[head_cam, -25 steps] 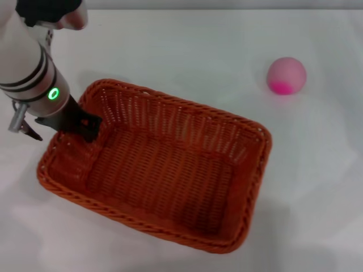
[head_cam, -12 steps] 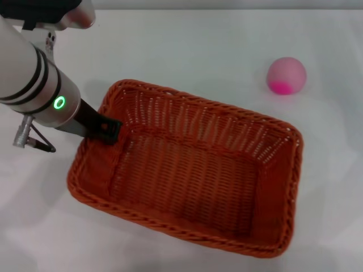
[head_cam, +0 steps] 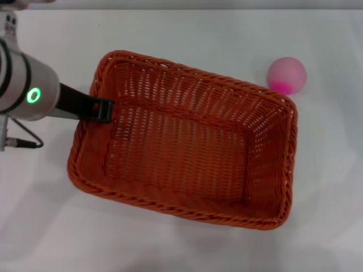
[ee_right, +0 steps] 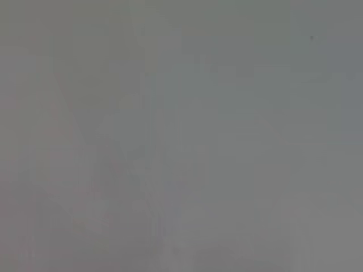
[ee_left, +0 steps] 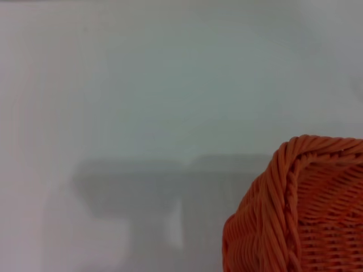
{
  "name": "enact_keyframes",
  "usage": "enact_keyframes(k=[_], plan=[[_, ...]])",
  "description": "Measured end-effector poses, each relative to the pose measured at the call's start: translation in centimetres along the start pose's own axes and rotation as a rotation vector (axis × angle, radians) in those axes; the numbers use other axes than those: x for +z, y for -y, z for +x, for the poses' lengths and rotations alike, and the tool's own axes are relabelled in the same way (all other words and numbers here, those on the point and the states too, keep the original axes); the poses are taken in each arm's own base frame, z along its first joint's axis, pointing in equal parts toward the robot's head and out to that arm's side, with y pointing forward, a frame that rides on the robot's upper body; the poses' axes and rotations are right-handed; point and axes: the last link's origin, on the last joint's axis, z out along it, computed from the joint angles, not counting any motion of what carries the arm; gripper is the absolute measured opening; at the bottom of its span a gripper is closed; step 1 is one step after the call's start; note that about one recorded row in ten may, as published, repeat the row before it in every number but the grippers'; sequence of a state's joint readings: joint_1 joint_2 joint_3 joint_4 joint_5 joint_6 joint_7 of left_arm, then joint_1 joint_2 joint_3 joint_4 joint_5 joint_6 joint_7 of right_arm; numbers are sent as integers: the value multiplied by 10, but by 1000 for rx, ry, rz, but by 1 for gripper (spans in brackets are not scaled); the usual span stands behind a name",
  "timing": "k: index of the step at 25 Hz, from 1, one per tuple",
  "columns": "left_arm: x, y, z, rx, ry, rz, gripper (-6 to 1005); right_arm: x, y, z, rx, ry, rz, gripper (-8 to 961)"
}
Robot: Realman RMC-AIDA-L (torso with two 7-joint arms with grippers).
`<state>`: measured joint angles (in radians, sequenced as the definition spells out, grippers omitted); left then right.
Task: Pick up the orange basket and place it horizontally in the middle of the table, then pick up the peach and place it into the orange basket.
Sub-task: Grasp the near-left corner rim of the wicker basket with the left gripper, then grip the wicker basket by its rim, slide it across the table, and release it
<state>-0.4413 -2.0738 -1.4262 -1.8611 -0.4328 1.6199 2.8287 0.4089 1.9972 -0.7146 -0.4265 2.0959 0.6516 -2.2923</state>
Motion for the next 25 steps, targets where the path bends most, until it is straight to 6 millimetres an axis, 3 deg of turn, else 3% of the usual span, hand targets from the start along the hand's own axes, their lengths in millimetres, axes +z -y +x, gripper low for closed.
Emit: enact_keyframes(k=[13,25], plan=[[-5,28,-9,-129,-76,31,119,3,-3,-2,-14,-7,-15,405],[17,51,-10,-199,-61,54,120,4,-5,-5,-3,-5,-25,405]])
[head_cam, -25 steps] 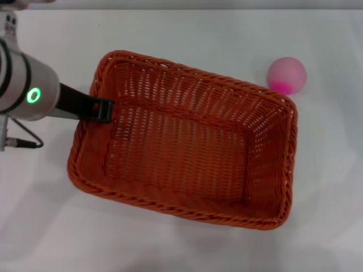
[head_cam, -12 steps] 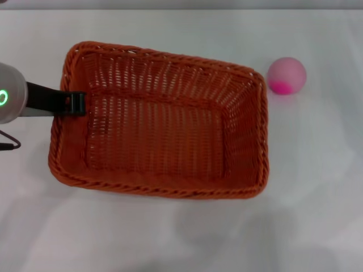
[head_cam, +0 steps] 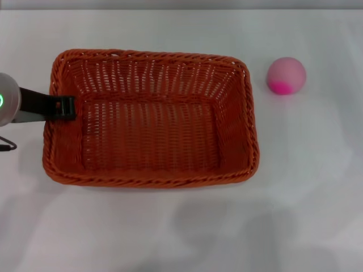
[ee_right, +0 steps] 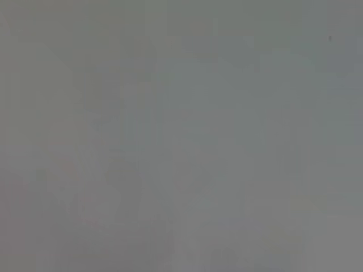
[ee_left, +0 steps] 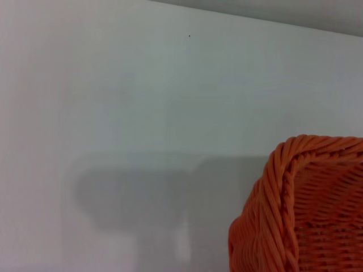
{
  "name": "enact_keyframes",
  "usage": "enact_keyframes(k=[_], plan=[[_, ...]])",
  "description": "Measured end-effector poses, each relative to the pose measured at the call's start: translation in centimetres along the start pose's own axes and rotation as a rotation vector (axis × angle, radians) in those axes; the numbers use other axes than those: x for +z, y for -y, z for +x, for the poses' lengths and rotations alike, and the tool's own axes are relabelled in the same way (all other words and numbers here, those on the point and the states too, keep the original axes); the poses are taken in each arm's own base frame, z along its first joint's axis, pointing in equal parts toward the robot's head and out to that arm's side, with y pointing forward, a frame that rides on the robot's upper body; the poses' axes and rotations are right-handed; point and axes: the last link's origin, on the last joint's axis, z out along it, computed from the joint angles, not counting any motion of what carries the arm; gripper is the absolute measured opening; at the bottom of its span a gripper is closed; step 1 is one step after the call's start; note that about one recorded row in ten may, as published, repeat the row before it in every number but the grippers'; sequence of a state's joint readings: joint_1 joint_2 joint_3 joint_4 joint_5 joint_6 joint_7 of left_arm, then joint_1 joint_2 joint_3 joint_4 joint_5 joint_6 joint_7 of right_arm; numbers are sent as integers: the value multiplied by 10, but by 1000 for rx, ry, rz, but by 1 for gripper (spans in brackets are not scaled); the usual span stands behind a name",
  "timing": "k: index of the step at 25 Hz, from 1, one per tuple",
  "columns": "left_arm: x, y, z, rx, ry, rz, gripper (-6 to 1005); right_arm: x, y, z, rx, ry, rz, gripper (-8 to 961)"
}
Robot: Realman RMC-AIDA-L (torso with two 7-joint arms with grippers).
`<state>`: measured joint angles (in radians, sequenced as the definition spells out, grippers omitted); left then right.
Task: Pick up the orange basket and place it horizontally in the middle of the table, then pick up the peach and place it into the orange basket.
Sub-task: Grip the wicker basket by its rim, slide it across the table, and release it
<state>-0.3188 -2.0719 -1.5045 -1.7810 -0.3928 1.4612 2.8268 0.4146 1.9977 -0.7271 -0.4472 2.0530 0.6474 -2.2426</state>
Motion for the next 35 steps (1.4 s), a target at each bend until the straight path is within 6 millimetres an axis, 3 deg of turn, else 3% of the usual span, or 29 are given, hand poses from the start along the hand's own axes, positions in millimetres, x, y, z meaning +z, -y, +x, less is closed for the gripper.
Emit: enact_keyframes(k=[17,35], plan=[[26,15,20,47,22,91,118,1,3,2,0,-17,24,405],[50,-2,43,223,51,183,118,3,2,2,0,-24,31,405]])
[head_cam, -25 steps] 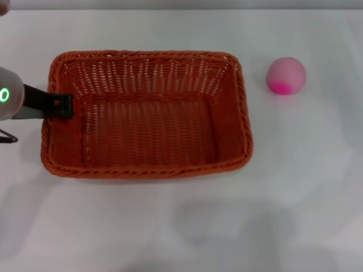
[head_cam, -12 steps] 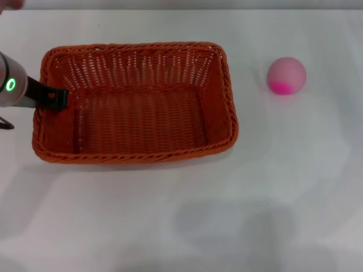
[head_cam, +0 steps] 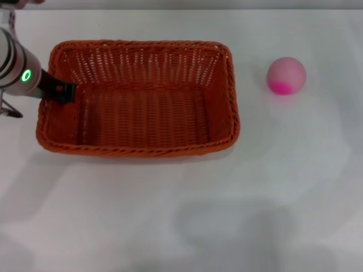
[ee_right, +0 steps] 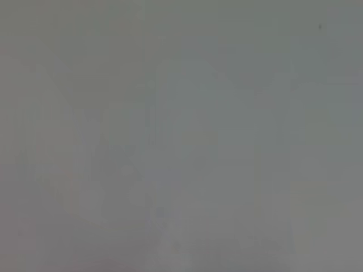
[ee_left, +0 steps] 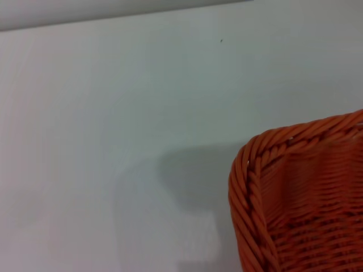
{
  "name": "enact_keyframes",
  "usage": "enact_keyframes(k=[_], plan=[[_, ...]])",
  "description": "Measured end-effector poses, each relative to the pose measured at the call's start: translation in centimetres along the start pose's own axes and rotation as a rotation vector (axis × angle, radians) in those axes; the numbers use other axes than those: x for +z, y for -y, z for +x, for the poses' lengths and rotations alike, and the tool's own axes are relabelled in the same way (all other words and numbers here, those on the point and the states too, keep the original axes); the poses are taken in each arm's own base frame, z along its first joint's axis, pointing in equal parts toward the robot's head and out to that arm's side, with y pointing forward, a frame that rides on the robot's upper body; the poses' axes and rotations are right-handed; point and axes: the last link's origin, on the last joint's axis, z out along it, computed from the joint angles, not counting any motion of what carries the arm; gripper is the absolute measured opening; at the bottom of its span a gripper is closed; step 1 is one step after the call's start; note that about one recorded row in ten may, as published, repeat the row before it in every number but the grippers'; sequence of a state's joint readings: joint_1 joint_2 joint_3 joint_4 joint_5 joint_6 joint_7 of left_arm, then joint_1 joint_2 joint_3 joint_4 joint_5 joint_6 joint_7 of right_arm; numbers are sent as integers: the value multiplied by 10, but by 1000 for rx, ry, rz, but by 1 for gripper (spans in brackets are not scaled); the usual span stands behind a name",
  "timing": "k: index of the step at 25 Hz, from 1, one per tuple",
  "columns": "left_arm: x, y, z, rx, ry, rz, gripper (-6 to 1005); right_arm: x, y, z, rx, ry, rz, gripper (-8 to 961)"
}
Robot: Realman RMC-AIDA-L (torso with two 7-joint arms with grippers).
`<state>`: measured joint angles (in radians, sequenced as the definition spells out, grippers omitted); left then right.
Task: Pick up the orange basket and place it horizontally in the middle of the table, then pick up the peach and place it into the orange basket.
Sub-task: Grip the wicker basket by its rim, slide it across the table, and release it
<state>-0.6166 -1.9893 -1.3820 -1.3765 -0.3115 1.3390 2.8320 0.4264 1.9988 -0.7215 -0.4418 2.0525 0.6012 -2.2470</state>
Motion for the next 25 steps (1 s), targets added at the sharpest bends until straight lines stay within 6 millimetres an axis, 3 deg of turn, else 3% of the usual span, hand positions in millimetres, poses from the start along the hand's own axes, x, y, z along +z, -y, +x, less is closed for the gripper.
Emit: enact_keyframes(k=[9,25], plan=[[5,-8,9,50,-2,15,118,0,1,1,0,-4,7,405],[12,-11,0,31,56,10,130,1,0,-2,-2,0,3,405]])
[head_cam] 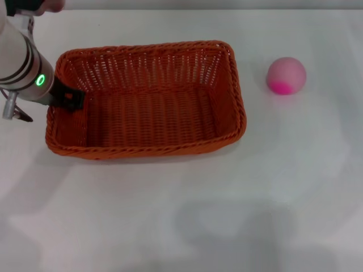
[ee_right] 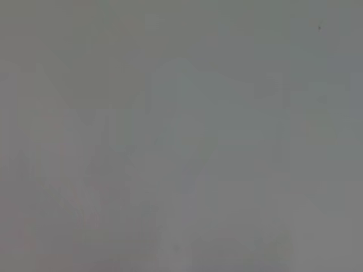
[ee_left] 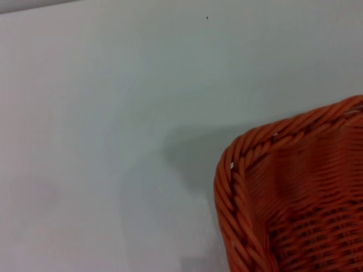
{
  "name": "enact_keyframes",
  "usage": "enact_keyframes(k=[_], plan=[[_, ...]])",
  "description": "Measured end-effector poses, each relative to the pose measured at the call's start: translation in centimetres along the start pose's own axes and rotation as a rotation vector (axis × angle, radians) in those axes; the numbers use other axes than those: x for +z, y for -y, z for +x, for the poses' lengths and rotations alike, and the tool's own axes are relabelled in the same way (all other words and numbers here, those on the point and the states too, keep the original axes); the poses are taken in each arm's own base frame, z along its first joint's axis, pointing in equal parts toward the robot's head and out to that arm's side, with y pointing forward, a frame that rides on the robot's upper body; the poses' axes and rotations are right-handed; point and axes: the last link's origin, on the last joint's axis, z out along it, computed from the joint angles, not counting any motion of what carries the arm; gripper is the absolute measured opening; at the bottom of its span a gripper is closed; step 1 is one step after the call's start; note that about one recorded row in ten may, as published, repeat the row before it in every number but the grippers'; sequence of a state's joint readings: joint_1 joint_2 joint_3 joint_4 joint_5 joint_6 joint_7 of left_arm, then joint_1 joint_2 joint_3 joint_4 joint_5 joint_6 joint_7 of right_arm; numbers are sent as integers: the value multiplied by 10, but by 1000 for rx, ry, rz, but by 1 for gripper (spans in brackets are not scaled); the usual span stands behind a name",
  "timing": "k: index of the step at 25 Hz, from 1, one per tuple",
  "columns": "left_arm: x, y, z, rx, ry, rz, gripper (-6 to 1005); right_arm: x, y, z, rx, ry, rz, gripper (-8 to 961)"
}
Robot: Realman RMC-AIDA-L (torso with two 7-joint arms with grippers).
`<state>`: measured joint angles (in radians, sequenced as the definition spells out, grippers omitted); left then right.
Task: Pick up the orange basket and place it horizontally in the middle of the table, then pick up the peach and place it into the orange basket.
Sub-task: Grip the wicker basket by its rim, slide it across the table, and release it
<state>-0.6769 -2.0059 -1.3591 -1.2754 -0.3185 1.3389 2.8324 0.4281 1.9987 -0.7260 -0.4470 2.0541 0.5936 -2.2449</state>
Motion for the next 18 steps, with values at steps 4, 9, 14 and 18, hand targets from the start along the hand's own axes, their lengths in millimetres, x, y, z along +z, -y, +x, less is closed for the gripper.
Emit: enact_keyframes(k=[4,9,14,18], plan=[[0,0,-3,-3,6,2,287,0,-1,1,1,-2,-2,405],[1,2,-4,-3,10,15,436,-1,0,2,3,-4,0,405],[-1,7,-5,-1,-12,96,495,-1,0,2,4,-6,0,405],[-4,10,-3,5,-40,132,495,0,-1,2,2,-5,-1,405]])
